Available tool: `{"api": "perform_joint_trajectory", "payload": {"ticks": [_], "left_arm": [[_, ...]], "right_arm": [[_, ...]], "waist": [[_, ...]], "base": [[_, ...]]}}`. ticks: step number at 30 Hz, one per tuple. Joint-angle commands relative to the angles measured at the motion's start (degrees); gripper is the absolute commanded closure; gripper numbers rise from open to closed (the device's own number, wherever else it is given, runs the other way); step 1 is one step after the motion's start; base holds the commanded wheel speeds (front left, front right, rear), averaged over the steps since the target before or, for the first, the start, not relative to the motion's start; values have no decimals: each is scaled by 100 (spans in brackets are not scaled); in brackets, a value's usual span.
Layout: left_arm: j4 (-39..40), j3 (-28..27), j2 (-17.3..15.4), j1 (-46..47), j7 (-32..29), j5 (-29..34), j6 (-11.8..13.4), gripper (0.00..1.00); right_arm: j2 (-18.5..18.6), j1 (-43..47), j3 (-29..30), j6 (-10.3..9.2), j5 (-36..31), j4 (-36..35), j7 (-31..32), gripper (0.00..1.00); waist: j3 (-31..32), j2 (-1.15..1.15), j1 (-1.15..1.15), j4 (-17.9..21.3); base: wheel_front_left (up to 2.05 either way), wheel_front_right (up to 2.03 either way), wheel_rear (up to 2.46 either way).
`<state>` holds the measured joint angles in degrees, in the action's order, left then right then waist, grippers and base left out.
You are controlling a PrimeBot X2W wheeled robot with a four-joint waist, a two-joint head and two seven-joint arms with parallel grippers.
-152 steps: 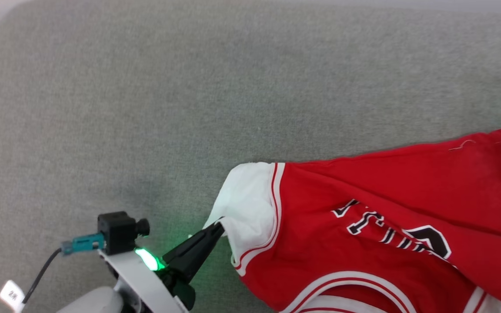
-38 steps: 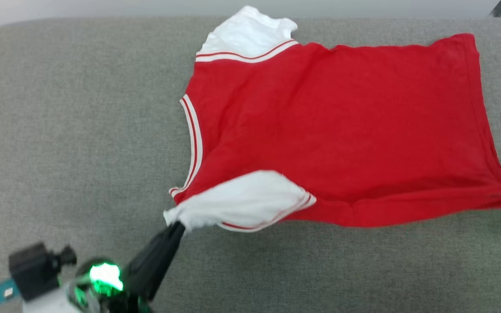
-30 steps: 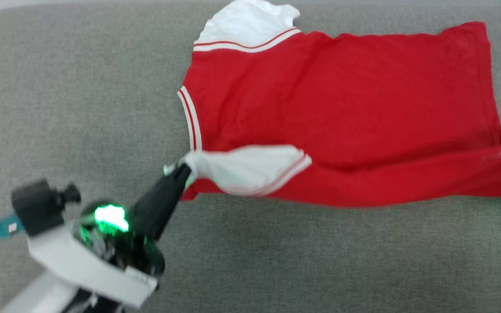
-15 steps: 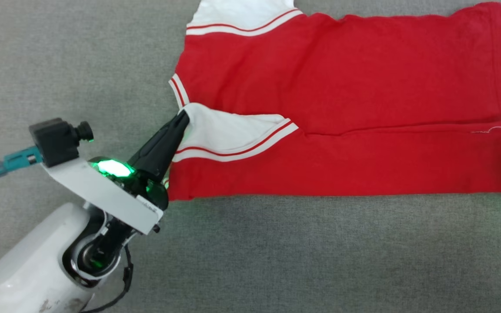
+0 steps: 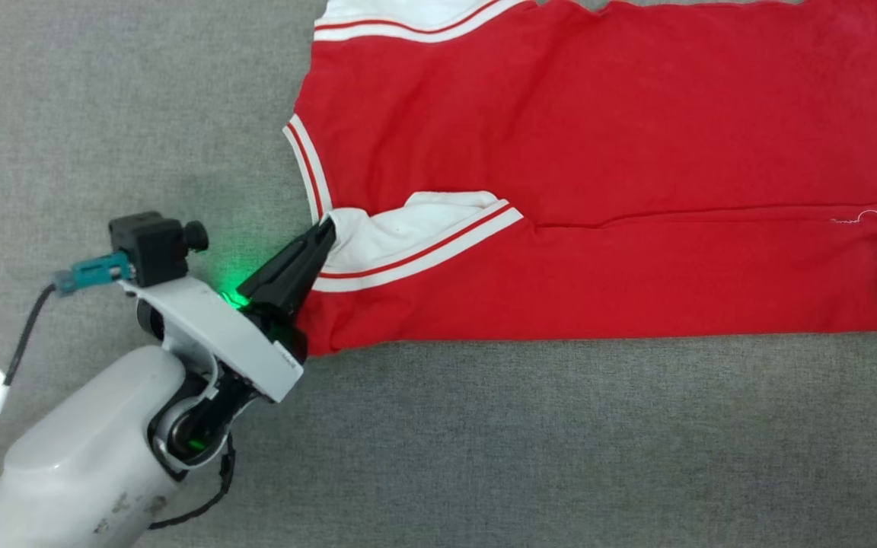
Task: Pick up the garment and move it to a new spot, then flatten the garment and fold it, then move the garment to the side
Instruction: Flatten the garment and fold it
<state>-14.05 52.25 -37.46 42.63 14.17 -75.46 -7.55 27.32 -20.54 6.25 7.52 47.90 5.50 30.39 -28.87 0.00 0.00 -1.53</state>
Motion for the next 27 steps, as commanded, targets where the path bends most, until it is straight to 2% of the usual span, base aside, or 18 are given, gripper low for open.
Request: {"api": "perform_joint_trajectory", "payload": {"ticks": [1, 5, 6, 7, 8, 9, 10, 11, 12, 13, 16, 20, 24, 27], "left_arm": [[-230, 118, -3, -70, -13, -9, 15, 100], [-442, 356, 32, 58, 2, 22, 16, 100], [-488, 406, 33, 89, 9, 28, 16, 92], [-508, 444, 25, 114, 9, 8, 16, 72], [-522, 476, 1, 140, 19, 10, 16, 62], [-534, 507, -45, 177, 29, 37, 16, 42], [-528, 517, -81, 221, 40, 35, 16, 13], [-500, 530, -127, 274, 48, 30, 16, 0], [-465, 548, -176, 311, 54, 29, 16, 0], [-425, 573, -222, 345, 58, 40, 16, 0], [-351, 629, -453, 480, -54, 39, 14, 0], [-329, 734, -817, 710, -513, 170, 81, 0], [-55, 853, -1103, 1025, -1211, 284, 429, 0], [348, 994, -1230, 1201, -2036, 106, 645, 0]], "right_arm": [[-14, 3, -86, -6, 1, 95, 0, 100], [21, -19, -178, -7, 52, 193, -97, 100], [30, -23, -210, -7, 58, 209, -134, 100], [39, -23, -242, -7, 66, 204, -169, 100], [52, -24, -267, -6, 63, 198, -225, 100], [68, -21, -285, -6, 53, 190, -276, 100], [92, -11, -312, -6, 41, 171, -329, 89], [114, 2, -344, -6, 26, 141, -392, 58], [137, 15, -364, -6, 3, 115, -457, 5], [156, 32, -385, -6, -14, 93, -512, 0], [201, 131, -422, -6, -34, 28, -677, 0], [223, 219, -354, -6, -60, -63, -854, 0], [217, 326, -277, -6, -84, -149, -938, 0], [212, 360, -231, -6, -103, -186, -962, 0]], "waist": [[-9, 0, 0, 6], [11, 0, 0, 14], [29, 0, 0, 15], [55, 0, 0, 13], [89, 0, 0, 8], [128, 0, 0, 4], [174, 0, 0, -4], [229, 0, 0, -13], [287, 0, 0, -19], [356, 0, 0, -28], [583, 0, 0, -52], [875, 0, 0, -98], [1047, 0, 0, -115], [1102, 0, 0, -117]], "base": [[0, 0, 0], [0, 0, 0], [0, 0, 0], [0, 0, 0], [0, 0, 0], [0, 0, 0], [0, 0, 0], [0, 0, 0], [0, 0, 0], [0, 0, 0], [0, 0, 0], [0, 0, 0], [0, 0, 0], [0, 0, 0]]}}
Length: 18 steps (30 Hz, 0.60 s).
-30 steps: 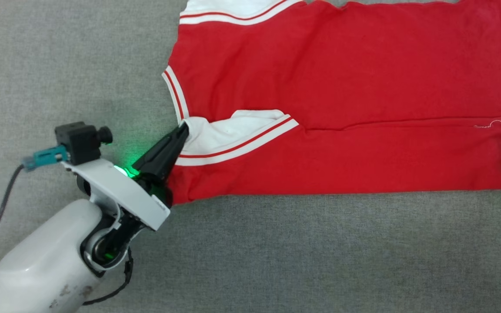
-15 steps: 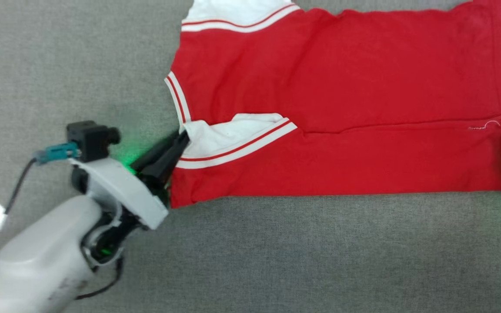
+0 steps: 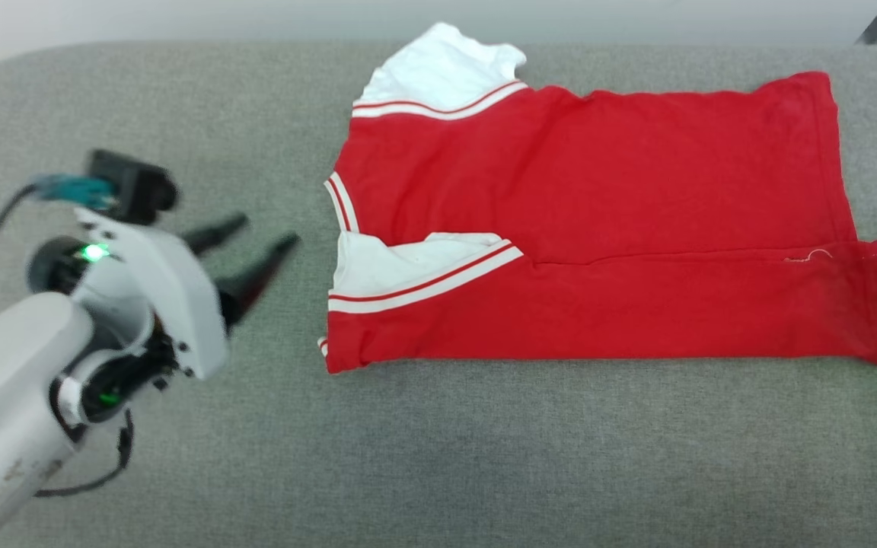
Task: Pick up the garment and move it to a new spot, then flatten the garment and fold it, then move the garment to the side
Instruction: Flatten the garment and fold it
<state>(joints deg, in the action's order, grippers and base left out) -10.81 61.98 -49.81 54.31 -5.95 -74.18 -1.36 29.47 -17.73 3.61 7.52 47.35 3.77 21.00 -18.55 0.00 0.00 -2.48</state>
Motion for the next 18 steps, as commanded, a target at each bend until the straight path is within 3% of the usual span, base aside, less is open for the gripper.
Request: {"api": "perform_joint_trajectory", "payload": {"ticks": [1, 8, 13, 18], "left_arm": [[198, 92, -32, 86, -381, -121, 102, 0], [1142, 463, -225, 412, -2479, -882, 600, 0], [1182, 446, -141, 419, -2757, -1108, 847, 0], [939, 493, -38, 278, -2794, -1238, 848, 0]], "right_arm": [[-8, 79, 39, -6, -58, -17, -17, 0], [-61, -45, -11, -6, -62, -44, -21, 0], [-85, -116, -83, -6, -19, -33, -51, 0], [-53, -179, -83, -6, 9, -1, -121, 0]], "waist": [[81, 0, 0, -20], [1, 0, 0, 51], [-138, 0, 0, 180], [-264, 0, 0, 308]], "base": [[0, 0, 0], [0, 0, 0], [0, 0, 0], [0, 0, 0]]}}
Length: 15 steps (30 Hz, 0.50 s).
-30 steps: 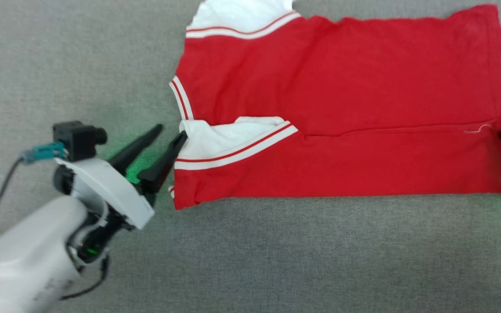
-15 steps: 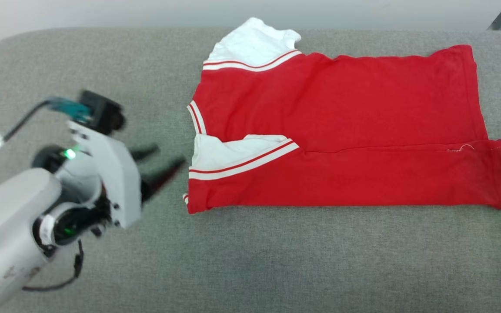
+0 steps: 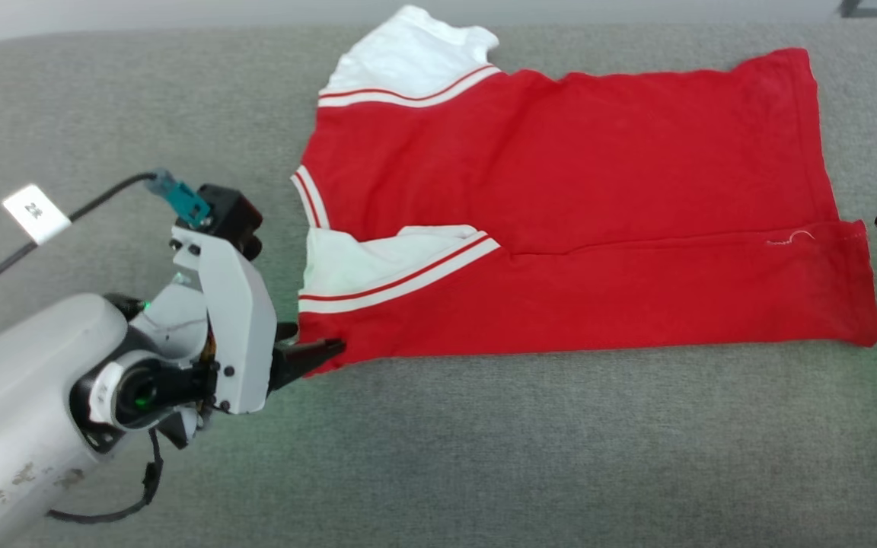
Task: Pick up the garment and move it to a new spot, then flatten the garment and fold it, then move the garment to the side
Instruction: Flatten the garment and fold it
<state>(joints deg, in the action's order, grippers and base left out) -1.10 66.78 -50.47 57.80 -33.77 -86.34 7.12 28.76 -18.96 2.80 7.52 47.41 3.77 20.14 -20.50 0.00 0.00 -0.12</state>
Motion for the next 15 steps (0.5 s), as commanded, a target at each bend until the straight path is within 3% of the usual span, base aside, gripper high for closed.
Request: {"api": "perform_joint_trajectory", "payload": {"ticks": [1, 10, 11, 12, 13, 15], "left_arm": [[-108, 19, 42, -92, 2, -29, 6, 0], [-667, 66, 178, -410, 1, -296, -194, 0], [-705, 69, 206, -440, 3, -342, -258, 4], [-737, 60, 244, -482, 12, -403, -309, 19], [-771, 51, 275, -521, 18, -448, -356, 45], [-825, 43, 337, -570, 39, -514, -437, 67]], "right_arm": [[22, -52, -7, -6, 16, 4, -46, 0], [84, -126, -45, -6, 50, -3, -57, 0], [92, -125, -50, -6, 50, -6, -46, 0], [104, -116, -58, -6, 49, -9, -29, 0], [119, -104, -64, -6, 48, -11, -7, 0], [161, -70, -102, -6, 42, -27, 83, 0]], "waist": [[-88, 0, 0, 93], [-188, 0, 0, 223], [-191, 0, 0, 234], [-190, 0, 0, 242], [-188, 0, 0, 248], [-182, 0, 0, 257]], "base": [[0, 0, 0], [0, 0, 0], [0, 0, 0], [0, 0, 0], [0, 0, 0], [0, 0, 0]]}}
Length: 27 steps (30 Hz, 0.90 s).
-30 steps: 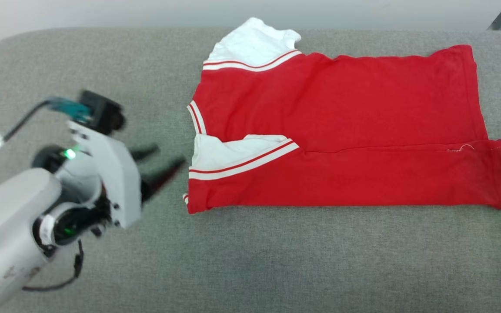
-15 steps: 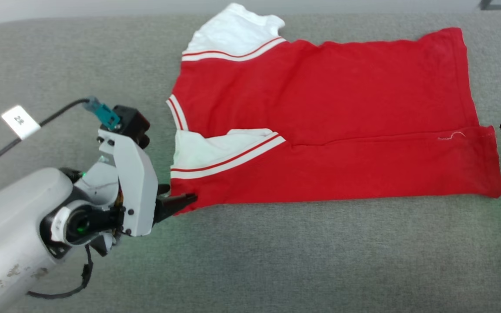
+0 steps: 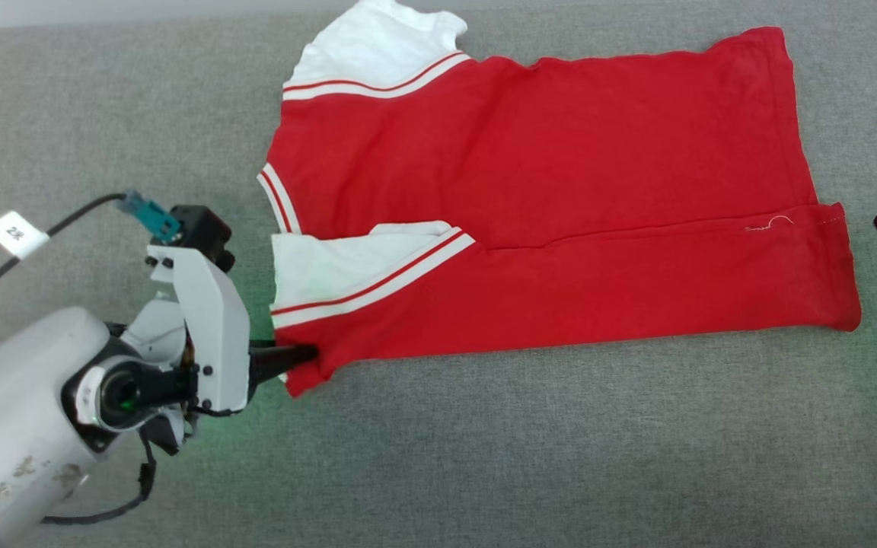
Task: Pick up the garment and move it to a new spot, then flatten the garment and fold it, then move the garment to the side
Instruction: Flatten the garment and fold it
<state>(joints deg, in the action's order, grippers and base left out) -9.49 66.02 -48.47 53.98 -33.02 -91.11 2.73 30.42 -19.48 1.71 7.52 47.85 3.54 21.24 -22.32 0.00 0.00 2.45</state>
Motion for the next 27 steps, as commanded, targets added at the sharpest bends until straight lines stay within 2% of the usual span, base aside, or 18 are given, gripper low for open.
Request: {"api": "perform_joint_trajectory", "payload": {"ticks": [1, 2, 7, 13, 20, 27], "left_arm": [[-14, 116, 159, -209, -30, -53, -38, 95], [-42, 108, 173, -225, -16, -67, -77, 100], [-149, 102, 216, -244, 58, -6, -223, 100], [-201, 119, 269, -230, 129, 80, -309, 100], [-243, 100, 412, -100, 193, 199, -350, 100], [-355, 50, 559, 23, 251, 255, -438, 100]], "right_arm": [[33, 2, -21, -6, -17, -13, 38, 0], [89, 24, -64, -6, -60, -30, 108, 0], [454, 155, -374, -6, -221, -161, 658, 0], [919, 90, -891, -6, -320, -358, 1791, 0], [998, -404, -1032, -6, -512, 13, 2410, 0], [1025, -564, -1299, -6, -367, 460, 2994, 0]], "waist": [[5, 0, 0, 2], [9, 0, 0, 4], [47, 0, 0, -30], [82, 0, 0, -125], [-16, 0, 0, -285], [-101, 0, 0, -423]], "base": [[0, 0, 0], [0, 0, 0], [0, 0, 0], [0, 0, 0], [0, 0, 0], [0, 0, 0]]}}
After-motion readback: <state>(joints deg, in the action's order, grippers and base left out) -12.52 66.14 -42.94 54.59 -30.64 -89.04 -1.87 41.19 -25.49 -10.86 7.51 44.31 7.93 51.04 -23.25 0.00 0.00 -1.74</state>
